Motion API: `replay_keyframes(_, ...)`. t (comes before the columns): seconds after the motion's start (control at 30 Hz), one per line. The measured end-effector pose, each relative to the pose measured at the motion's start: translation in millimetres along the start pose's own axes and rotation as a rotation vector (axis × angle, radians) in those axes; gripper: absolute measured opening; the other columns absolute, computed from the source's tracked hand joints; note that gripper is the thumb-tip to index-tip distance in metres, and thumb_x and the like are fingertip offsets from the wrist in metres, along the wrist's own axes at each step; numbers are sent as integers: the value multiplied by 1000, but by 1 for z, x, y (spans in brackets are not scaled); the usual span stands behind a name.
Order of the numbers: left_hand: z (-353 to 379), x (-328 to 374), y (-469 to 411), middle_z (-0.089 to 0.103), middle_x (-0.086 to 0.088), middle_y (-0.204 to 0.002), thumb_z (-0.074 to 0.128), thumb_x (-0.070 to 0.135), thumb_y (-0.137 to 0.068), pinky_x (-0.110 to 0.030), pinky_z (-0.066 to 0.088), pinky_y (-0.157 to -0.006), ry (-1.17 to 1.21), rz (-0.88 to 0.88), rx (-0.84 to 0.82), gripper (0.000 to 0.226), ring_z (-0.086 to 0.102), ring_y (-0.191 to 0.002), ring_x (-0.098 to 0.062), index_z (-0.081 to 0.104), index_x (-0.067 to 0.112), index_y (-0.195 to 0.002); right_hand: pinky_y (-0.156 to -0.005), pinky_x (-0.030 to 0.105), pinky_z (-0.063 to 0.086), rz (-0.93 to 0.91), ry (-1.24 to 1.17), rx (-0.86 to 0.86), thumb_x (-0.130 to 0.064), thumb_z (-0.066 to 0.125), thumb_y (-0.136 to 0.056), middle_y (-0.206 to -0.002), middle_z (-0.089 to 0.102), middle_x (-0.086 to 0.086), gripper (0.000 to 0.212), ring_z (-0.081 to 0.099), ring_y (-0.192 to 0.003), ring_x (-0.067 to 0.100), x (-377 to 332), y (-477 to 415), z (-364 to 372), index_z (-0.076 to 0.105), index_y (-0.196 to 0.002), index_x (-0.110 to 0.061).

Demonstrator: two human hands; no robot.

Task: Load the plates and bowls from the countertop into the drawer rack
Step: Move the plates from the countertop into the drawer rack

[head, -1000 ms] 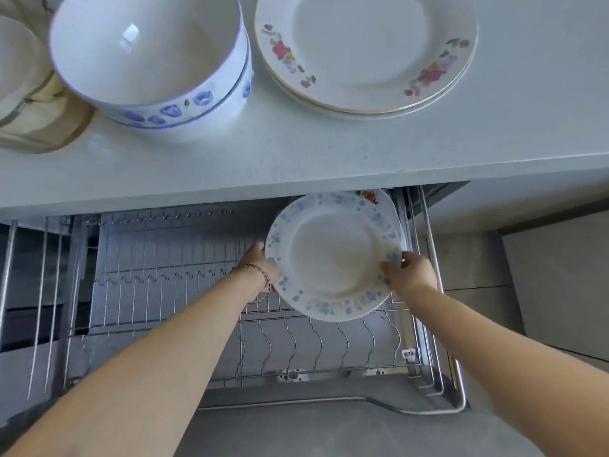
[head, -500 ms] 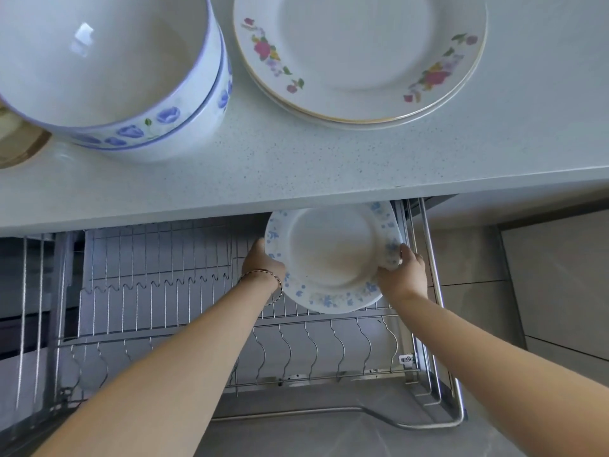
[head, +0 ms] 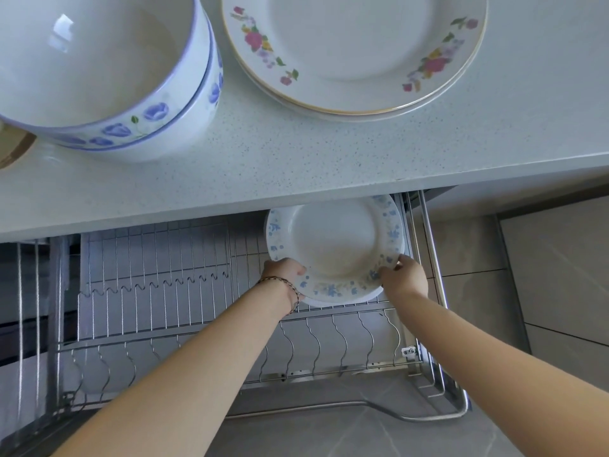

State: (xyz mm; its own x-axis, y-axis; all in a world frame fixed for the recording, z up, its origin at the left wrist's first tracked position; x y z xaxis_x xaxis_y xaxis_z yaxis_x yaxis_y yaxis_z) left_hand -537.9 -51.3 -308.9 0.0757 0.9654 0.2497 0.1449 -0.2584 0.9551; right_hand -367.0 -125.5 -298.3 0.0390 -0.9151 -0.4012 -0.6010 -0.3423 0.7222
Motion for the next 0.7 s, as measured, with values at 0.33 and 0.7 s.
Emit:
replay_keyframes(0.33, 4, 16, 75, 48, -15, -134, 48, 12, -89, -30, 49, -91, -856, 327, 54, 42, 55, -115, -30, 40, 6, -130, -56, 22, 36, -74, 273, -119, -6, 46, -85, -126, 53, 15, 43, 52, -70, 23, -19, 33, -28, 52, -127, -11)
replay_keyframes(0.7, 12, 162, 240, 57, -13, -128, 54, 6, -84, -33, 46, -92, -321, 718, 89, 43, 56, -115, -29, 51, 3, -127, -60, 19, 45, -643, 197, -196, -11, 54, -86, -74, 66, -5, 19, 61, -72, 14, -195, 137, -148, 68, -94, -20)
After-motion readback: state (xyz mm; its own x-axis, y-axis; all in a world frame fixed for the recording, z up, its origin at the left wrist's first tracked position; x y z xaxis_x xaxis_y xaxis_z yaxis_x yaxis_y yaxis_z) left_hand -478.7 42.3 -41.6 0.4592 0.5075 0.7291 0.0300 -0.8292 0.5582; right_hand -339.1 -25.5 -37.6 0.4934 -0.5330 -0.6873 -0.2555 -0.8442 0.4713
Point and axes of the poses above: each hand's wrist, its own y-axis away from the middle knuckle, its own z-axis out of the palm, x = y × z, the point moved 2 cm from there along -y, towards the middle knuckle
